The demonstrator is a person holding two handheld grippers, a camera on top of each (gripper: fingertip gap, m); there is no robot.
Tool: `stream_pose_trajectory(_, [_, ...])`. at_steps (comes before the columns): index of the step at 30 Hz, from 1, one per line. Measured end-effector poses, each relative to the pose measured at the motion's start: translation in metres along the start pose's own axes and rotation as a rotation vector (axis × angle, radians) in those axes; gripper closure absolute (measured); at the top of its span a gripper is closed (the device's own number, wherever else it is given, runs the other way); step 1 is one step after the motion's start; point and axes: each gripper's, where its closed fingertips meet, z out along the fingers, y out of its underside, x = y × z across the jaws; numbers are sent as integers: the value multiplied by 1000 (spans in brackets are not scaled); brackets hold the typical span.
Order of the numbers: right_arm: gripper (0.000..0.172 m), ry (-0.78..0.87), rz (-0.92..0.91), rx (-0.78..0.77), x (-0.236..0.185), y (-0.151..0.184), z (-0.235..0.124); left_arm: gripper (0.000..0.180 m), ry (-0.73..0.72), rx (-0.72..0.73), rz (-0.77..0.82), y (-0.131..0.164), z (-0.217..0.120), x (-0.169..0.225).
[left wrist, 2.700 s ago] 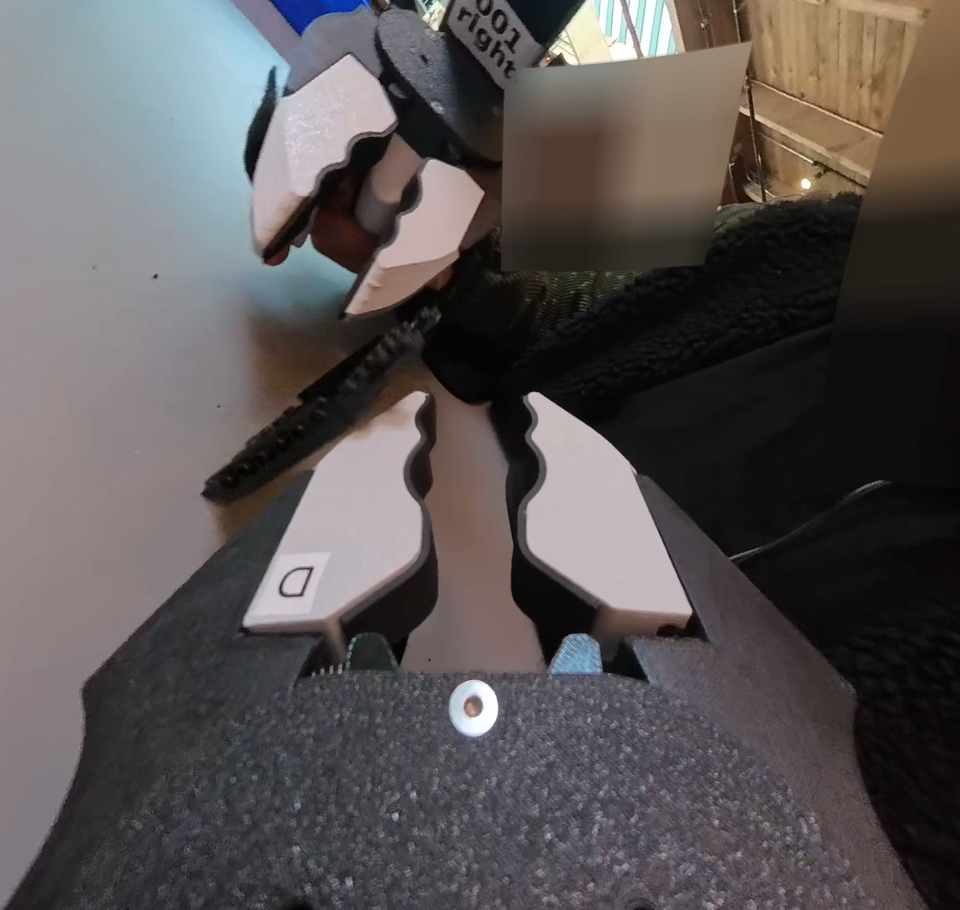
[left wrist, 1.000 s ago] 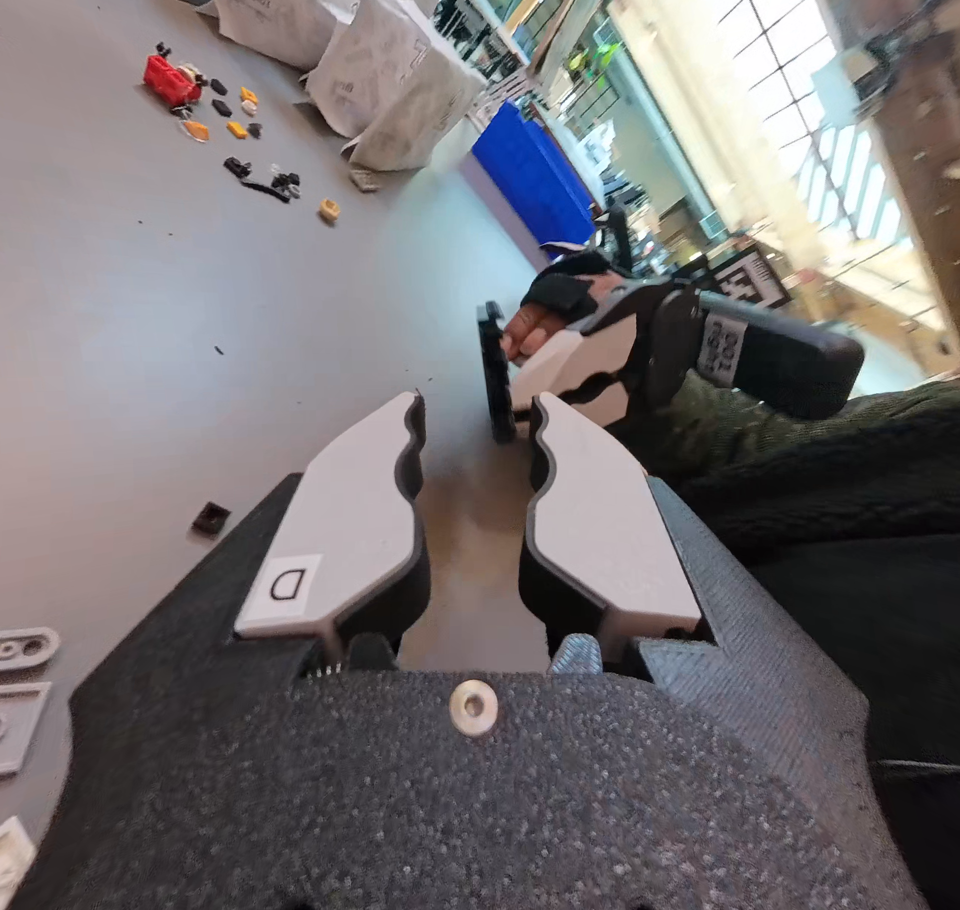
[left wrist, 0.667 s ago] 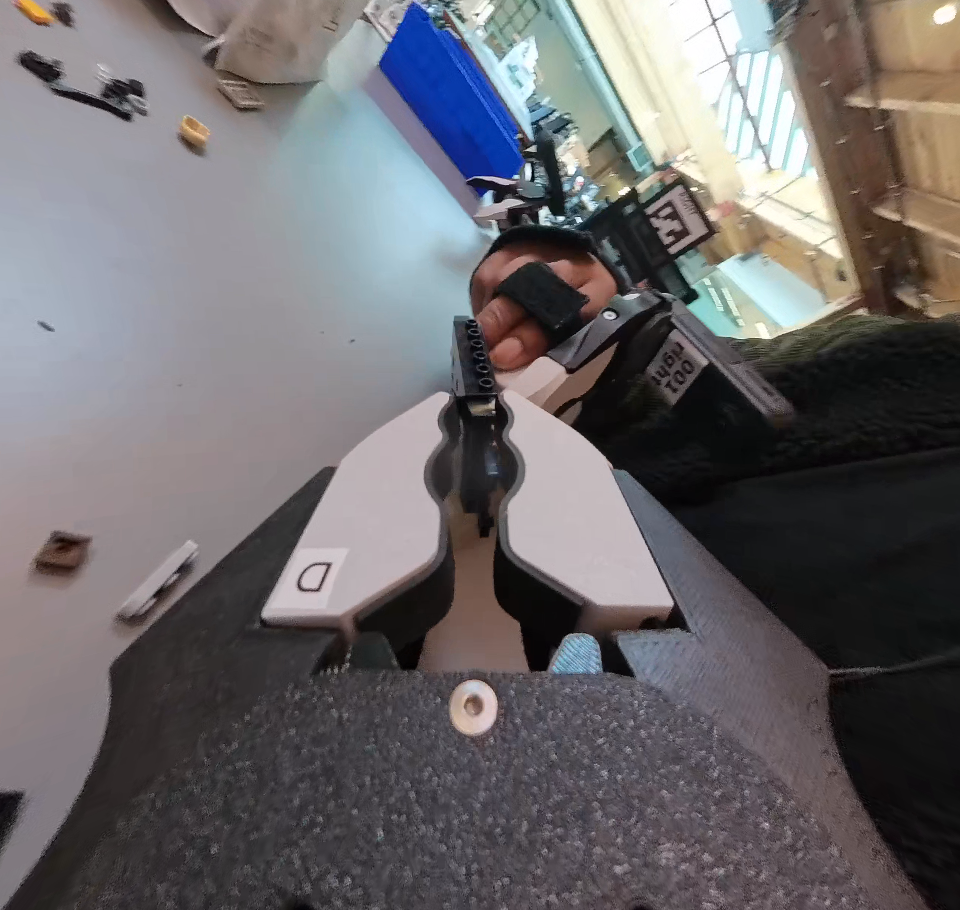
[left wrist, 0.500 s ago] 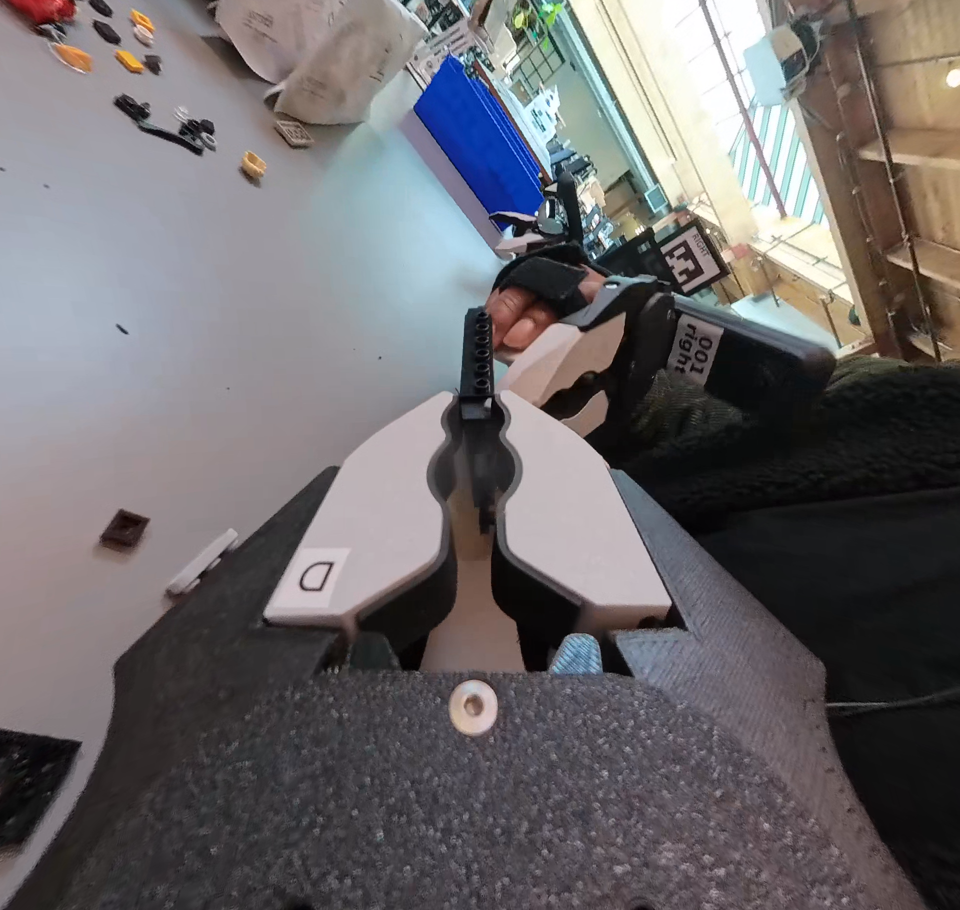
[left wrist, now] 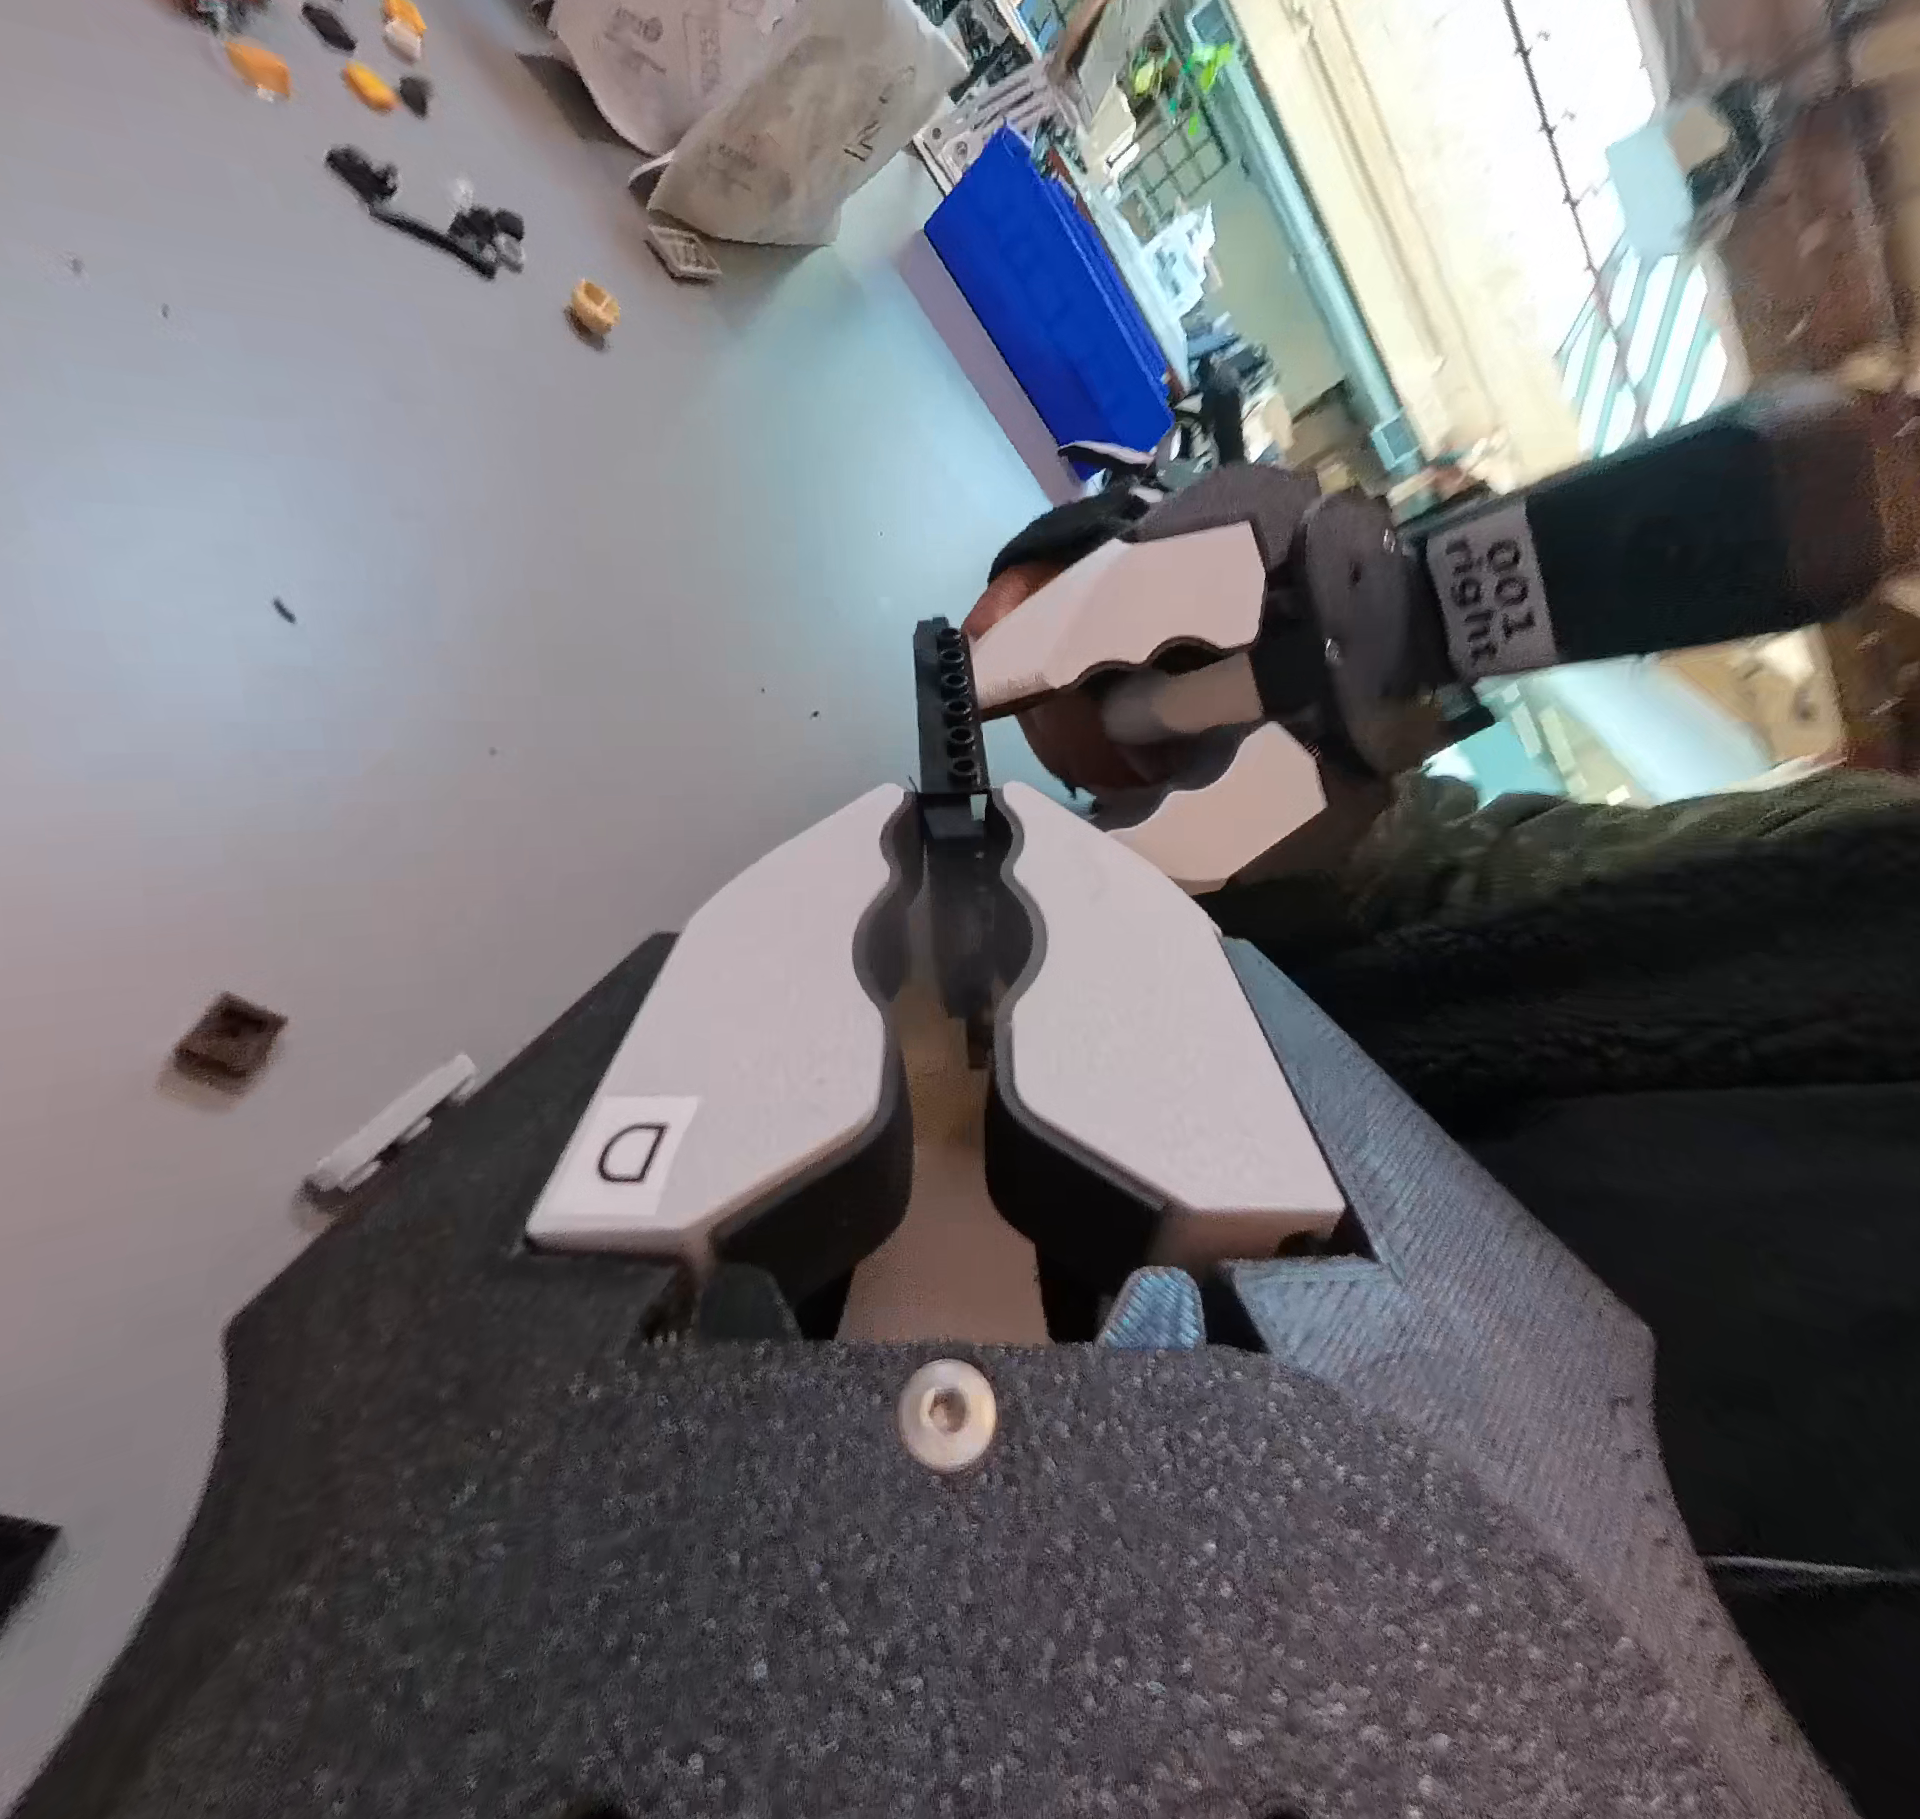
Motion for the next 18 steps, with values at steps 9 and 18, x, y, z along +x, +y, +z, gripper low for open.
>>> stream_pose_trajectory(9, [122, 52, 299, 129, 34, -8, -14, 170, 81, 258, -210, -33, -23, -9])
stream_pose_trajectory(18, [163, -414, 885, 390, 27, -34, -13, 171, 173, 282, -86, -39, -16, 19])
